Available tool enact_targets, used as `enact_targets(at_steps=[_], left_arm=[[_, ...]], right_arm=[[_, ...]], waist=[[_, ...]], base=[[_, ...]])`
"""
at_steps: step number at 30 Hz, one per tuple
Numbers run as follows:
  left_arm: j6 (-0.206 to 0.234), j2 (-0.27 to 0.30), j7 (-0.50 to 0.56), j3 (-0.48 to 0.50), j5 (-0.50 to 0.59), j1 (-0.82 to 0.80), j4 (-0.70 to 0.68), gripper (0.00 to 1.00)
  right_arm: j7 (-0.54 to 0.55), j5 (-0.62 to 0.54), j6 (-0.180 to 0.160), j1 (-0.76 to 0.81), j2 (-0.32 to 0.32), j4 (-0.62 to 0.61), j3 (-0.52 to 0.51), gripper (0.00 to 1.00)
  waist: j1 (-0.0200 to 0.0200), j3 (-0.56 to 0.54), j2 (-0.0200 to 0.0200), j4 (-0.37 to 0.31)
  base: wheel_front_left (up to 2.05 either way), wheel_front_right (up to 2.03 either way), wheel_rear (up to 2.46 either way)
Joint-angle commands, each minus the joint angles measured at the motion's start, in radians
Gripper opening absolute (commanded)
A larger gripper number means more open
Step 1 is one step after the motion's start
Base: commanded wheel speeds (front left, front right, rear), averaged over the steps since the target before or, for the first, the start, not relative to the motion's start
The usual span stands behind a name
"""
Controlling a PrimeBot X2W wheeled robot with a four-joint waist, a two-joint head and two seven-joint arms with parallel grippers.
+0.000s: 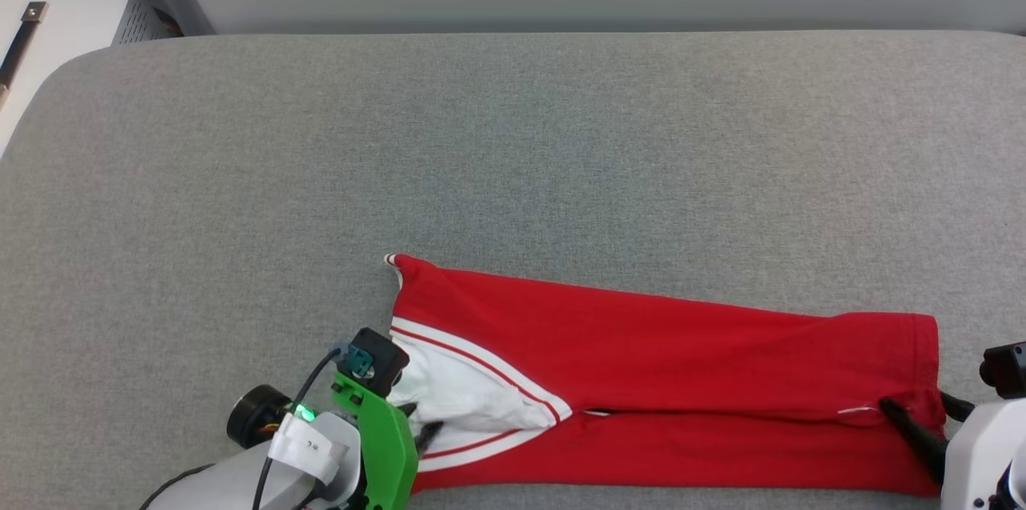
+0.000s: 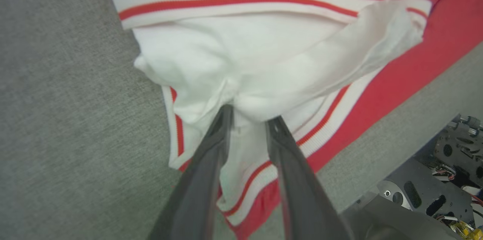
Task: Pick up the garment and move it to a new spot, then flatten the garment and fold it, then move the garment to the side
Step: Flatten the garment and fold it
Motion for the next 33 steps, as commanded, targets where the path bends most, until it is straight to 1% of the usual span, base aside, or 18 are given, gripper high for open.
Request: enact_targets(at_steps=[1,4,8,12,15,19,22,25,27,31,32,33], left_arm=[[-0.006,-0.009,-0.007,-0.002,0.006,0.029,0.013,1.0],[-0.004,-0.014,-0.028,0.006,-0.007,0.045,0.018,1.0],[0.008,-0.006,-0.06,0.027,-0.028,0.068,0.007,1.0],[0.037,0.007,-0.112,0.068,-0.05,0.087,-0.027,1.0],[0.063,0.015,-0.181,0.117,-0.064,0.098,-0.058,1.0],[0.087,0.013,-0.31,0.184,-0.062,0.108,-0.088,1.0],[0.106,0.003,-0.416,0.23,-0.04,0.116,-0.093,1.0],[0.123,-0.013,-0.463,0.287,0.006,0.126,-0.098,1.0],[0.125,-0.035,-0.471,0.36,0.053,0.14,-0.113,1.0],[0.113,-0.1,-0.472,0.563,0.24,0.217,-0.168,1.0],[0.079,-0.171,-0.472,0.72,0.374,0.3,-0.215,1.0],[0.065,-0.192,-0.472,0.762,0.412,0.322,-0.227,1.0]], right_arm=[[0.006,-0.005,-0.001,0.011,0.0,0.003,0.002,1.0],[0.026,0.013,-0.001,0.024,0.0,-0.004,-0.005,1.0],[0.069,0.046,-0.001,0.049,-0.006,-0.046,-0.03,1.0],[0.105,0.07,-0.001,0.071,-0.007,-0.123,-0.09,1.0],[0.14,0.077,-0.001,0.088,0.003,-0.186,-0.148,1.0],[0.202,0.071,-0.001,0.106,0.042,-0.239,-0.235,1.0],[0.274,0.055,-0.001,0.122,0.079,-0.262,-0.291,1.0],[0.324,0.023,-0.001,0.128,0.117,-0.277,-0.341,1.0],[0.351,-0.002,-0.001,0.131,0.141,-0.285,-0.365,1.0],[0.398,-0.043,-0.001,0.129,0.188,-0.273,-0.405,1.0],[0.427,-0.076,-0.001,0.122,0.217,-0.245,-0.437,1.0],[0.433,-0.088,-0.001,0.12,0.223,-0.236,-0.446,1.0]], waist=[[0.0001,-0.01,0.0,-0.002],[0.0001,-0.031,0.0,-0.007],[0.0001,-0.061,0.0,-0.012],[0.0001,-0.082,0.0,-0.015],[0.0001,-0.088,0.0,-0.013],[0.0001,-0.085,0.0,-0.005],[0.0001,-0.081,0.0,0.005],[0.0001,-0.075,0.0,0.014],[0.0001,-0.068,0.0,0.022],[0.0001,-0.058,0.0,0.035],[0.0001,-0.048,0.0,0.046],[0.0001,-0.046,0.0,0.049]], base=[[0.0,0.0,0.0],[0.0,0.0,0.0],[0.0,0.0,0.0],[0.0,0.0,0.0],[0.0,0.0,0.0],[0.0,0.0,0.0],[0.0,0.0,0.0],[0.0,0.0,0.0],[0.0,0.0,0.0],[0.0,0.0,0.0],[0.0,0.0,0.0],[0.0,0.0,0.0]])
